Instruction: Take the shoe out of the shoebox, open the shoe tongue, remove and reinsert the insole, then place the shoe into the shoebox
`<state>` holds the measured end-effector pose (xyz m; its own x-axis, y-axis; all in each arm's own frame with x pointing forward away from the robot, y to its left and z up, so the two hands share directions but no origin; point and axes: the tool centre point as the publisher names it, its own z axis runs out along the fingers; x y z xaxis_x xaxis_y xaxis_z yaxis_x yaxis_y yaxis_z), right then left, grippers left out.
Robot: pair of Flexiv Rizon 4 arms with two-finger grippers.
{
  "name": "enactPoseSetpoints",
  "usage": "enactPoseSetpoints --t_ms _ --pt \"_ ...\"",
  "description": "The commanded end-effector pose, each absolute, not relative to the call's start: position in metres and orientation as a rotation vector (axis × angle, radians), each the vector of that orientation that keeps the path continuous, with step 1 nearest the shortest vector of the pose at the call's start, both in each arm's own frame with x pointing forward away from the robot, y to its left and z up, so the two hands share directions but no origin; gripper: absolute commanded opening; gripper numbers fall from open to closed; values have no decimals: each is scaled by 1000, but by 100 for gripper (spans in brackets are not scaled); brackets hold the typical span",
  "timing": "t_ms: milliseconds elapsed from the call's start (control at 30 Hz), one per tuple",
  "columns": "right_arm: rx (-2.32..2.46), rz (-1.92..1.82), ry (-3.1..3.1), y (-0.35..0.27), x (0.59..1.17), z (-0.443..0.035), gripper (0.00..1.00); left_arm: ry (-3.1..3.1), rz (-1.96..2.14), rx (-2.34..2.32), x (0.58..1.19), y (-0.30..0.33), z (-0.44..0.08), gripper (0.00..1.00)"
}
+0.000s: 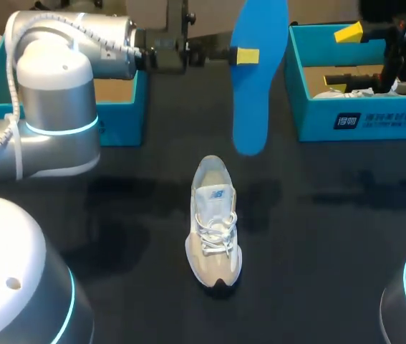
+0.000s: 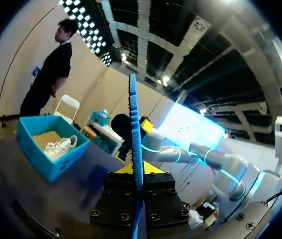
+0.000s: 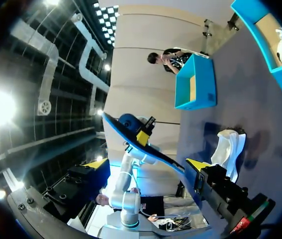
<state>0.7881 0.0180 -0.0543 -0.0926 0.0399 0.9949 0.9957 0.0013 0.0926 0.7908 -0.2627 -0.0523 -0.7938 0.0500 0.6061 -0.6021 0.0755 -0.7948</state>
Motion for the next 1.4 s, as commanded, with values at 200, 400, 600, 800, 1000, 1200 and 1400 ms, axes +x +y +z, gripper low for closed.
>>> enactPoseSetpoints --t_ms 200,400,600,800,1000,1200,1400 --pt "-1197 -1258 -1307 19 788 -54 100 -1019 702 1290 793 -263 -51 0" --pt "-1197 -1258 -1307 19 788 -54 100 -1019 702 1290 793 -263 -51 0" --pt "-1197 -1258 -1307 19 788 -54 100 -988 703 1284 794 -264 -54 0" --pt "-1337 -1189 -1368 27 782 -40 100 -938 739 1269 796 -265 -55 0" --pt "-1473 -1128 -1449 38 777 -23 100 -932 782 1241 798 -266 -57 0" --pt "-1564 -1058 -1512 48 774 -6 100 -940 830 1217 801 -264 -56 0" --pt "-1674 -938 -1573 58 776 11 100 -979 921 1188 804 -262 -53 0"
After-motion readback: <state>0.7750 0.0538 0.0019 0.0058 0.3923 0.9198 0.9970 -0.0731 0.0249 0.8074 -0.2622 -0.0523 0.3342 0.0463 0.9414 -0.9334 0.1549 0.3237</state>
